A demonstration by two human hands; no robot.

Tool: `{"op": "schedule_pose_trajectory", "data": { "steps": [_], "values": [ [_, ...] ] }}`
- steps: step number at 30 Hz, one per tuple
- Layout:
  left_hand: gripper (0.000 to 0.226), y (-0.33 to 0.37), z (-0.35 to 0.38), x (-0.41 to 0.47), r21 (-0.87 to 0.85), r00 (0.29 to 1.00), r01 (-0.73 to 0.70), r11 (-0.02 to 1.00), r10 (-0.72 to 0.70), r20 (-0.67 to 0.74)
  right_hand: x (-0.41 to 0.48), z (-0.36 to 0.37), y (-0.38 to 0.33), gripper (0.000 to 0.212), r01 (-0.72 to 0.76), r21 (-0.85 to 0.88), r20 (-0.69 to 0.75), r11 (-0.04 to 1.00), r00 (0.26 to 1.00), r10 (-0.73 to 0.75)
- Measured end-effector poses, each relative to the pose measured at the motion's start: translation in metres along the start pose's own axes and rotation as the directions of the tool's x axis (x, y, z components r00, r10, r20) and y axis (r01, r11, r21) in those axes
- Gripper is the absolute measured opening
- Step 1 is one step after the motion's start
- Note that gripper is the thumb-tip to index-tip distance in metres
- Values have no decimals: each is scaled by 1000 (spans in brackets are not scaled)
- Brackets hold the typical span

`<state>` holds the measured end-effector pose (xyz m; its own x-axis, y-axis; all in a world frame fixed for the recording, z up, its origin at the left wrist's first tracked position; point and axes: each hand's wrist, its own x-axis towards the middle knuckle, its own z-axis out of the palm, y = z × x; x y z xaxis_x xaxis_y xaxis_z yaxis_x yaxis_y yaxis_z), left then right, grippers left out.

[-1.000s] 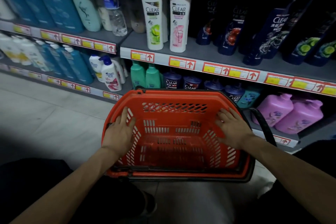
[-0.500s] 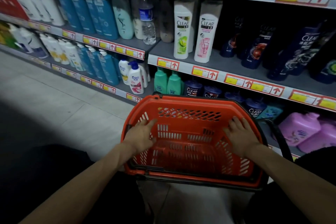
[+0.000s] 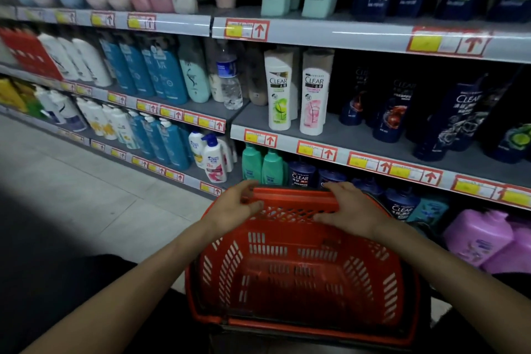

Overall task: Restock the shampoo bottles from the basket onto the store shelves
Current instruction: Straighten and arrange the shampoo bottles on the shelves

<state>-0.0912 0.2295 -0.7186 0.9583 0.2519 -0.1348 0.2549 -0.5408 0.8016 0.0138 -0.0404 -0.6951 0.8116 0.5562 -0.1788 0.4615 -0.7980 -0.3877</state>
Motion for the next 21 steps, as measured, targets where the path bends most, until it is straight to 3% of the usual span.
{"op": "schedule_pose_trajectory", "data": {
  "steps": [6,12,15,19,21],
  "values": [
    [47,18,14,57,-86,989,-74,994,62,-135,20,-12,2,104,7,127,29,992,1000,-11],
    [43,63,12,121,-168,899,-203,965,115,-423,24,-24,-2,89,94,-57,27,994,995,-93],
    [53,88,5,155,-252,830,-219,943,44,-556,29,-26,1,90,100,-153,-16,983,994,-104],
    [77,106,-6,197,-286,797,-184,940,-27,-603,34,-27,5,90,120,-199,-48,973,990,-132],
    [59,111,-9,206,-299,838,-187,936,-7,-546,37,-28,6,89,123,-181,-50,976,990,-134]
  ]
}}
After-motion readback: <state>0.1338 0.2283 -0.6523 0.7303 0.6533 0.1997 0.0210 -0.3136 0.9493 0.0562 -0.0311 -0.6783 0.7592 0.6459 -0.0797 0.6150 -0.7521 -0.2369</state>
